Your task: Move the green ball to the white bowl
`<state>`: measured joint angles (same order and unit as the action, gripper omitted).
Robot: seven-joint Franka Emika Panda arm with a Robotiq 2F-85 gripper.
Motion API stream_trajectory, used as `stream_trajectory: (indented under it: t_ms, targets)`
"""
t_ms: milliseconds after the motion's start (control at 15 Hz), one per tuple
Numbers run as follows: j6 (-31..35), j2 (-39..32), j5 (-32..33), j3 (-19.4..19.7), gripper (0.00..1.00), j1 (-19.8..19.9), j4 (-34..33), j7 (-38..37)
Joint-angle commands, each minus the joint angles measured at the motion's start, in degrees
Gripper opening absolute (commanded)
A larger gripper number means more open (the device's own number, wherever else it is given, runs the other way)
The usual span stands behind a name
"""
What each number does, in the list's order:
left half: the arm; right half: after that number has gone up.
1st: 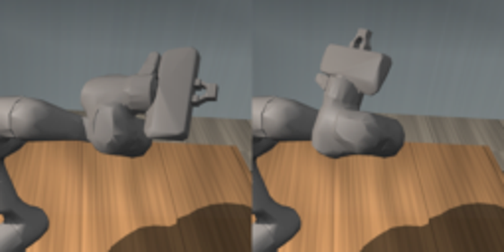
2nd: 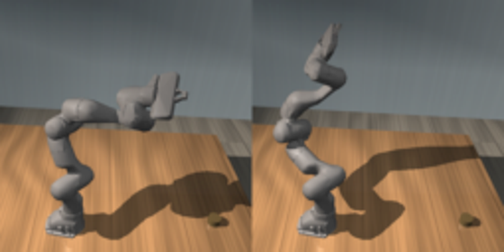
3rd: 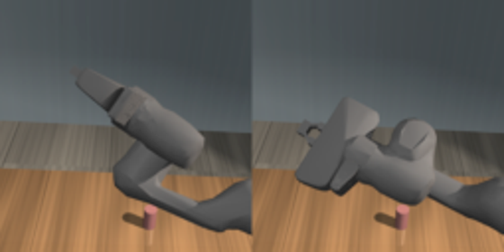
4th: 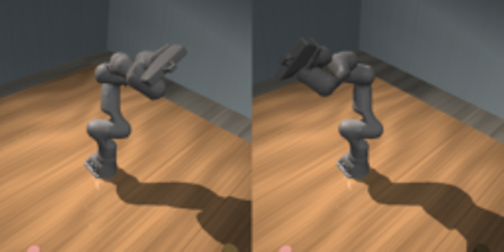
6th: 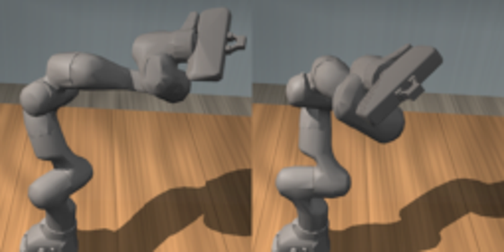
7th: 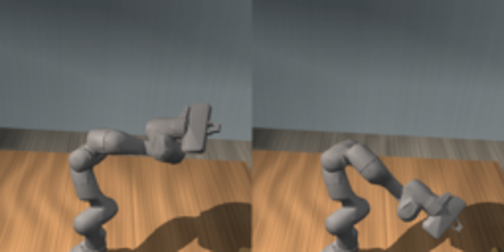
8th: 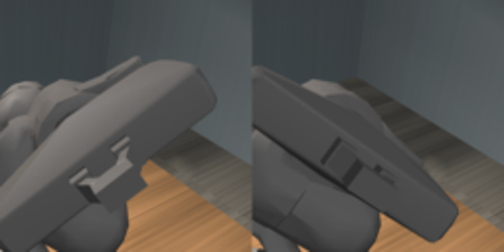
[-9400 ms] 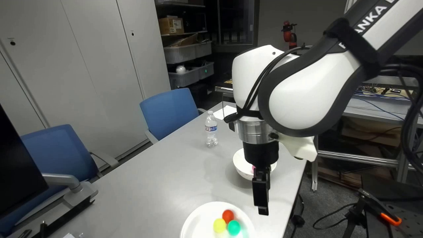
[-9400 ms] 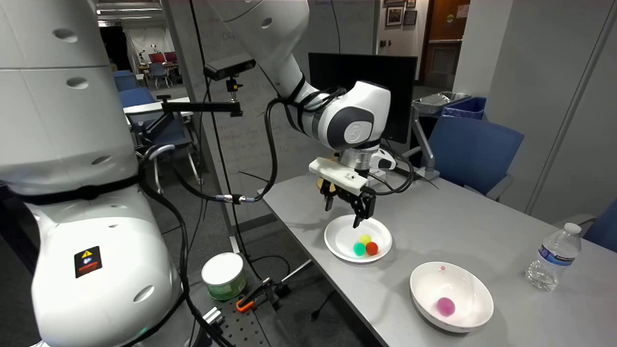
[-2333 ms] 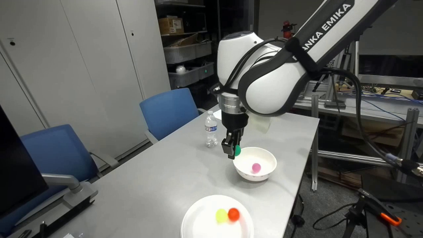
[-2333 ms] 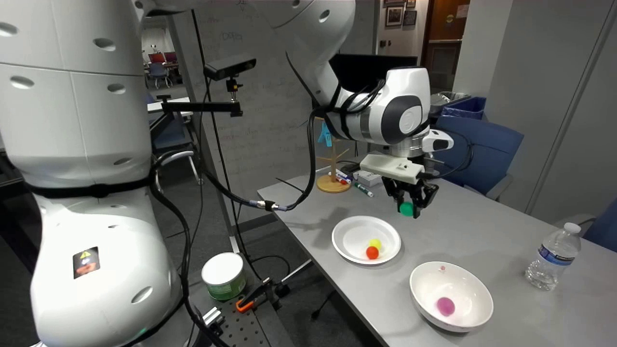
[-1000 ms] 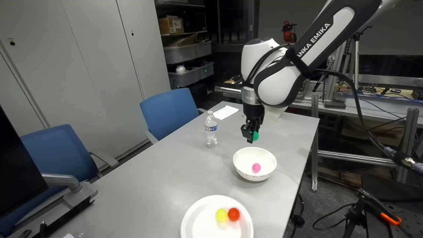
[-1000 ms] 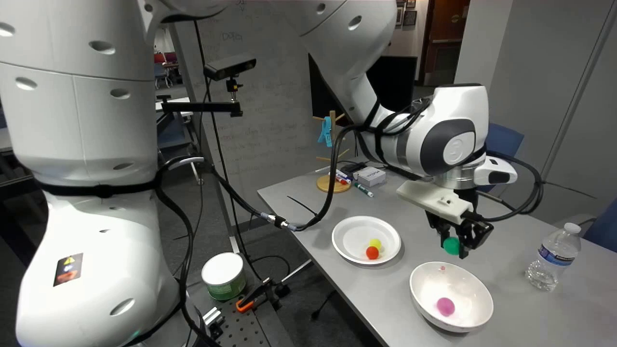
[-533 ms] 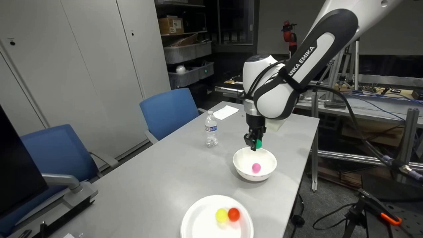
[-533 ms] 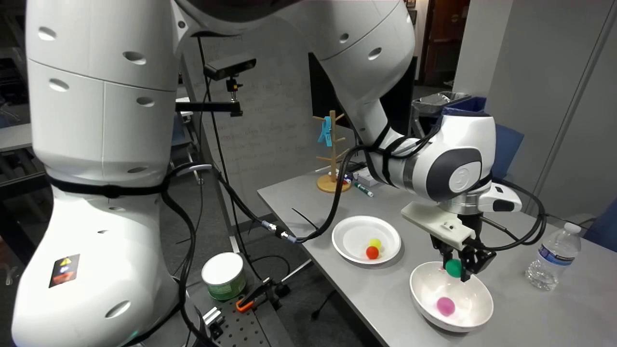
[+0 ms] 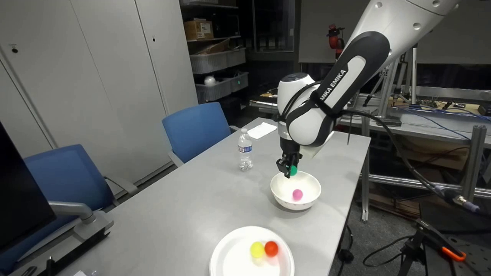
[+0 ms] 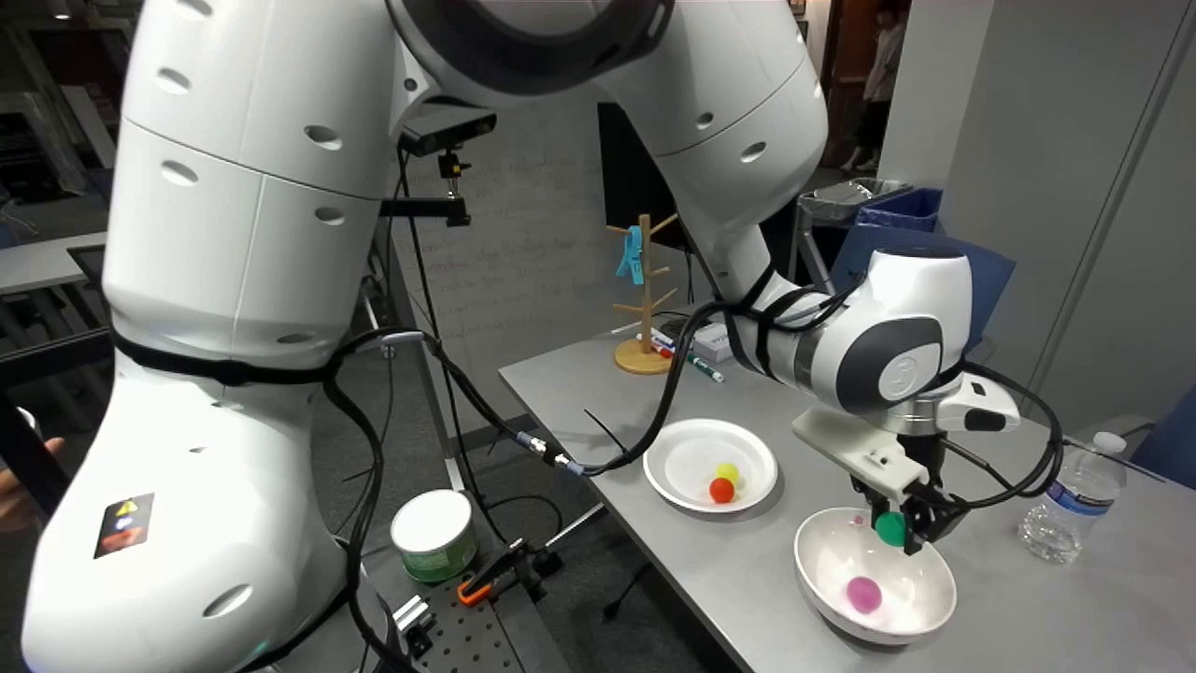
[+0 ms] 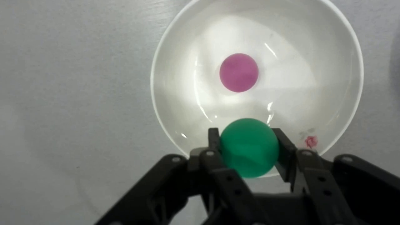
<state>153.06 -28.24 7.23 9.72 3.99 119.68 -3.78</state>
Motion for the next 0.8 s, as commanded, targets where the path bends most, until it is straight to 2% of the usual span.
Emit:
stream_trajectory:
  t_ms: [0,267,400,467,533,733]
  targets:
    - [1.10,-2.78,-1.20,-0.49,0.18,0.73,-2.81,-0.29]
    - [1.04,-3.99,-1.18,-0.26,0.18,0.74,-3.97,-0.42]
    - [0.94,-4.40,-1.30,-0.22,0.70,0.80,-4.36,-0.59]
    - [0.94,-4.48,-1.36,-0.14,0.70,0.77,-4.46,-0.83]
    - [0.92,-4.55,-1.52,-0.18,0.74,0.85,-4.56,-0.83]
    - [0.90,-4.51,-1.81,-0.06,0.96,0.80,-4.48,-1.21]
